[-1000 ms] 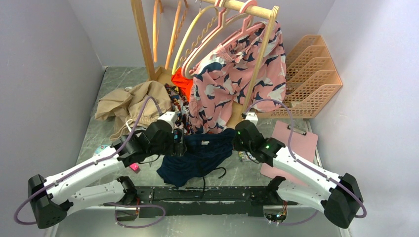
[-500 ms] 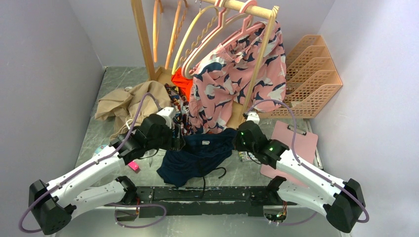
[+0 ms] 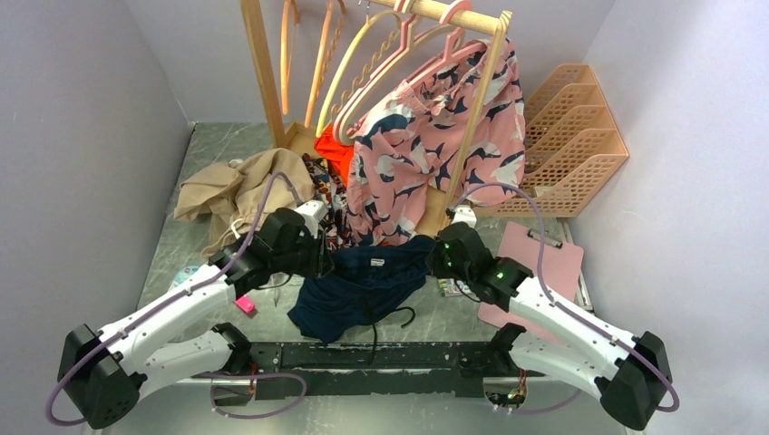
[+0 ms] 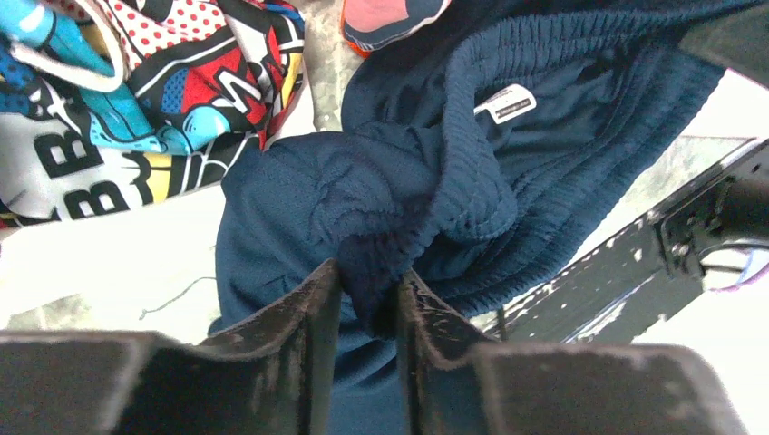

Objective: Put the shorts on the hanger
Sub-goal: Adjust the shorts at the center of the board.

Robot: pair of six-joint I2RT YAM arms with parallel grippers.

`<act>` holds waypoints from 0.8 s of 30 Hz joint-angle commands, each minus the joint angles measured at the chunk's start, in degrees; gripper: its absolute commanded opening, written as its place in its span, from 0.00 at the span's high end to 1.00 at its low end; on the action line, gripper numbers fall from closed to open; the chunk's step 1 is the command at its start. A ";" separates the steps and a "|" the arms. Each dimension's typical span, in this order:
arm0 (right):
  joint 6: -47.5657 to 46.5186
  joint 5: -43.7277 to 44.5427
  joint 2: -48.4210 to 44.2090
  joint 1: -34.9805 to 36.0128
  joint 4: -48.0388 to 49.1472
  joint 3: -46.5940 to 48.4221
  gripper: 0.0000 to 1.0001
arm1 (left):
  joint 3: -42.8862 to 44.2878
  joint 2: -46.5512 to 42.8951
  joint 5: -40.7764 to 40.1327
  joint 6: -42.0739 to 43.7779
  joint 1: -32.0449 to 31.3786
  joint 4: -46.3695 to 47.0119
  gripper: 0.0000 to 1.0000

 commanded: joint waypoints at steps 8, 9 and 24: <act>-7.42 2.17 -3.91 -0.42 -7.66 16.17 1.00 | 15.64 -5.69 -10.74 1.28 0.43 -8.37 0.93; -9.06 3.43 -3.27 -0.44 -11.25 20.82 1.00 | 20.25 -6.58 -13.18 1.18 0.38 -10.39 0.93; -21.24 -3.45 6.55 -0.43 -23.01 67.21 1.00 | 45.62 -17.87 -7.31 9.11 0.41 -1.23 0.93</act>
